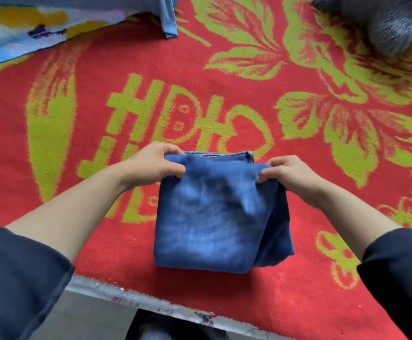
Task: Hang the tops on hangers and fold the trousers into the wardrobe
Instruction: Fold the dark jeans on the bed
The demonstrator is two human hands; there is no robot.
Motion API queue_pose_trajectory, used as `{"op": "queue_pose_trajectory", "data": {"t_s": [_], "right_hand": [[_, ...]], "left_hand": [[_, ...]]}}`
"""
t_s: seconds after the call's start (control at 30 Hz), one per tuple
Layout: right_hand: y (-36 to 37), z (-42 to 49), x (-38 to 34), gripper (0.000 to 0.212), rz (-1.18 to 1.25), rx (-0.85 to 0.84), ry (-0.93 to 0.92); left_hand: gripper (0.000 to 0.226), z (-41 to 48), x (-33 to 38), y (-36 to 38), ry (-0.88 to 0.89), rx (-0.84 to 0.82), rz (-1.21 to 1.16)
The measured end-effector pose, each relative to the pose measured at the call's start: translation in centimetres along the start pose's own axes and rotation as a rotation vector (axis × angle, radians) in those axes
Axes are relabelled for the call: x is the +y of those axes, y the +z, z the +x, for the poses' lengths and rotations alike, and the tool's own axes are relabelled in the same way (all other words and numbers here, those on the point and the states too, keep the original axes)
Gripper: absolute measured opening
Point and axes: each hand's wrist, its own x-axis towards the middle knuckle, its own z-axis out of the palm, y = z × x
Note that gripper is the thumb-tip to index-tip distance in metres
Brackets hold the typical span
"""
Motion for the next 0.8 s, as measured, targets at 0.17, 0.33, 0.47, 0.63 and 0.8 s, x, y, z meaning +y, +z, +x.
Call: {"op": "queue_pose_trajectory", "data": {"t_s": [0.17,0.33,0.47,0.63,0.8], "right_hand": [[2.7,1.4,0.8,0.025,-0.306,0.359,-0.256],[5.0,1.6,3.2,0.062,-0.724,0.131,-0.511],[4.6,4.3,3.0,0.079,-0.908,0.095,-0.503],[4.4,8.3,1.4,0.099,-0.920,-0.066,-0.393],[3.8,10.4,0.2,0.107,-0.878,-0.167,-0.298]], "left_hand": [[0.033,3.5,-1.7,3.0,0.144,0.314,0.166],[0.051,4.1,-3.4,6.8,0.104,0.515,0.700],[0.058,5.1,-3.1,7.4,0.391,0.309,1.008],[0.069,8.3,-4.5,6.3,0.133,0.057,1.016],[0.082,10.8,-3.4,5.0,0.022,-0.049,0.918]]}}
